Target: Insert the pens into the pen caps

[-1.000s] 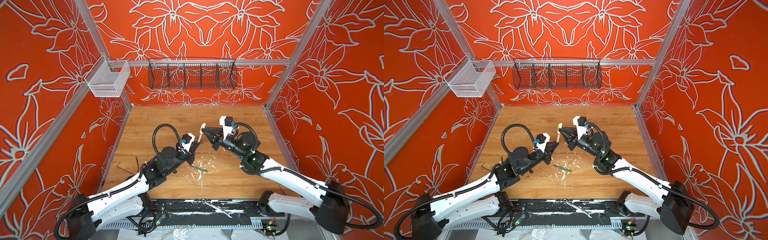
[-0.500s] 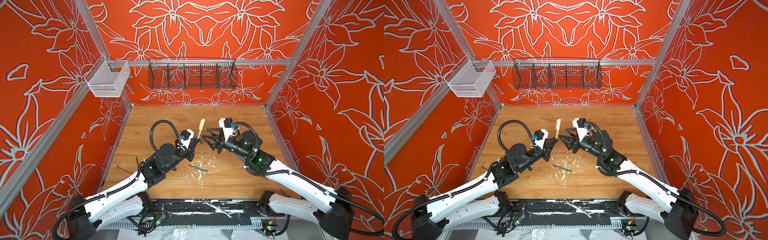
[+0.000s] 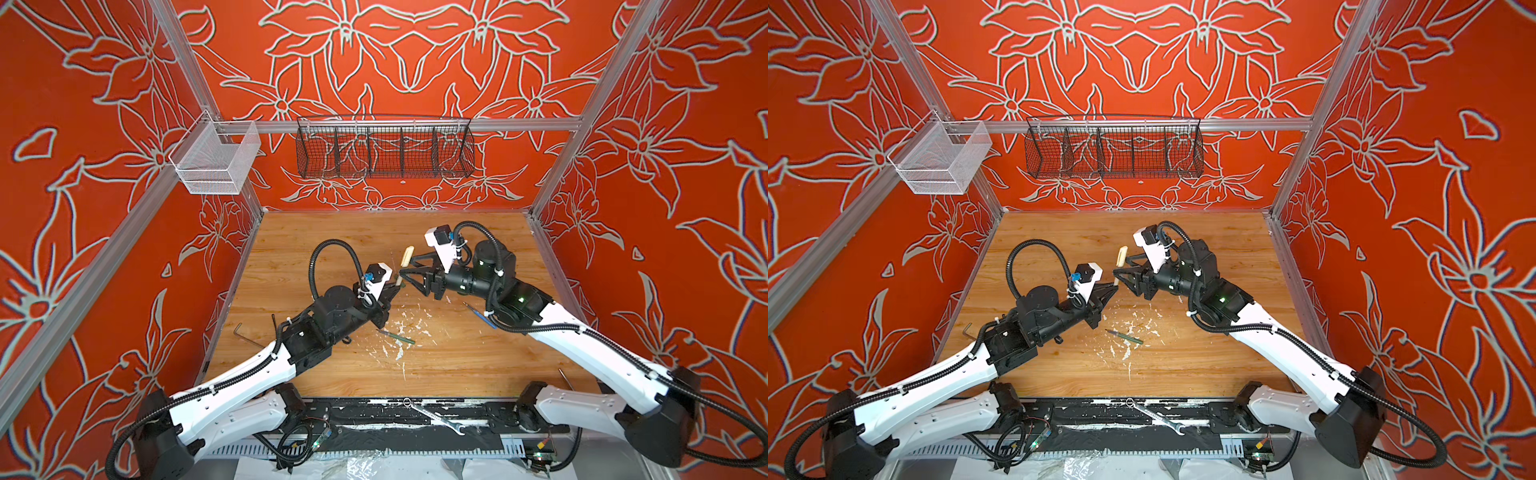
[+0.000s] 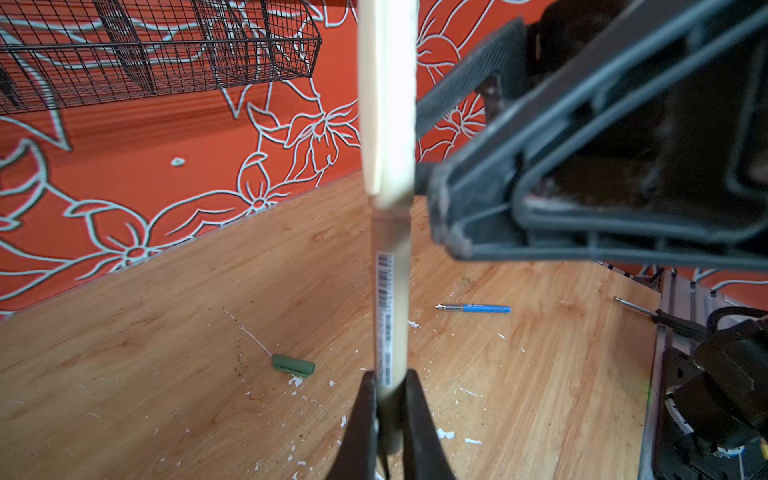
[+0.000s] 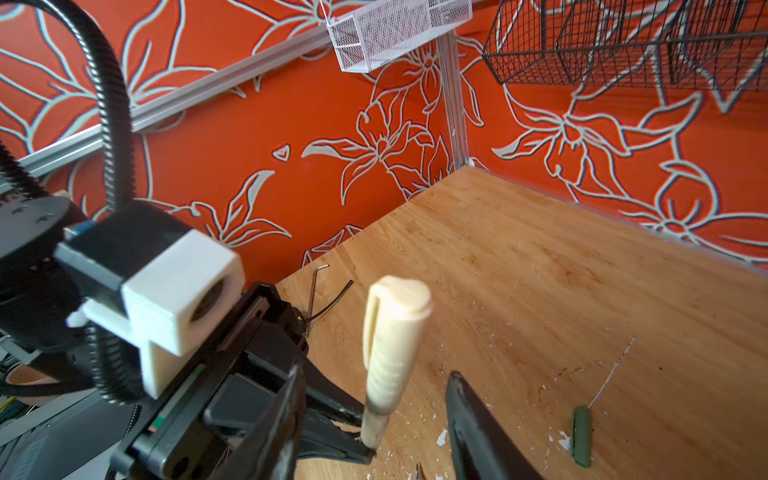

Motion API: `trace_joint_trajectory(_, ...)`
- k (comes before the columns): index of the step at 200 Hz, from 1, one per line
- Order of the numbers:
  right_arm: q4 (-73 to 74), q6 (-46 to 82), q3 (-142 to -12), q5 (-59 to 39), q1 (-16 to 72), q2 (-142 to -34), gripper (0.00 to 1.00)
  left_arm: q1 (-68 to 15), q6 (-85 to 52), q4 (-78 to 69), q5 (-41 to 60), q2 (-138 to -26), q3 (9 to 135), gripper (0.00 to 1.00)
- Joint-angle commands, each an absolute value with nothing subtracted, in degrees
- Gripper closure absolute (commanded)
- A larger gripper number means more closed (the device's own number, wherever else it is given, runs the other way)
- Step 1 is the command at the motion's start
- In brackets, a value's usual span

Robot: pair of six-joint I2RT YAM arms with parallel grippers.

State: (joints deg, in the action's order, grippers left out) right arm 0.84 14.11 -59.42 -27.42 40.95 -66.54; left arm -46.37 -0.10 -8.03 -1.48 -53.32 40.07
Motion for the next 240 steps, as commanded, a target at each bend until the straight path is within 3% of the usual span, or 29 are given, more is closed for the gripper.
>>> trace_joint_trajectory(1,-0.94,14.85,-61.76,-29.71,40.76,-67.30,0.45,-46.01,-0.18,-7.92,-0.53,-53.61,41.31,1.00)
trace_joint_trajectory(57,1.89,16.74,-61.52,-30.89,40.29,-69.24,0.46,-45.97,-0.18,-8.13,0.16,-53.53,41.28,1.00)
trace_joint_trajectory(118,5.19,18.63,-60.65,-31.55,39.55,-69.79,0.58,-45.97,-0.15,-7.64,0.44,-53.61,41.18,1.00)
trace_joint_trajectory(140,4.89,19.07,-60.91,-32.03,39.48,-70.42,0.69,-45.97,-0.26,-7.65,0.44,-53.75,41.31,1.00)
trace_joint_trajectory(165,1.35,19.26,-62.46,-31.03,39.46,-71.21,0.98,-45.88,-0.69,-6.46,-0.09,-54.04,42.37,1.00)
trace_joint_trajectory(175,-0.36,19.25,-63.24,-30.24,39.38,-71.41,1.00,-45.52,-0.88,-4.73,0.38,-54.40,43.53,1.00)
trace_joint_trajectory(190,-2.61,19.83,-64.18,-29.78,38.70,-71.46,1.00,-44.18,-0.52,-0.05,2.84,-55.31,46.29,0.69)
trace_joint_trajectory(224,-6.17,21.56,-65.32,-32.21,35.59,-72.20,1.00,-35.69,1.01,14.14,18.82,-60.21,54.40,0.45)
trace_joint_trajectory(240,-4.94,22.80,-64.54,-33.86,34.84,-72.64,1.00,-32.53,1.95,17.91,26.85,-63.06,57.26,0.45)
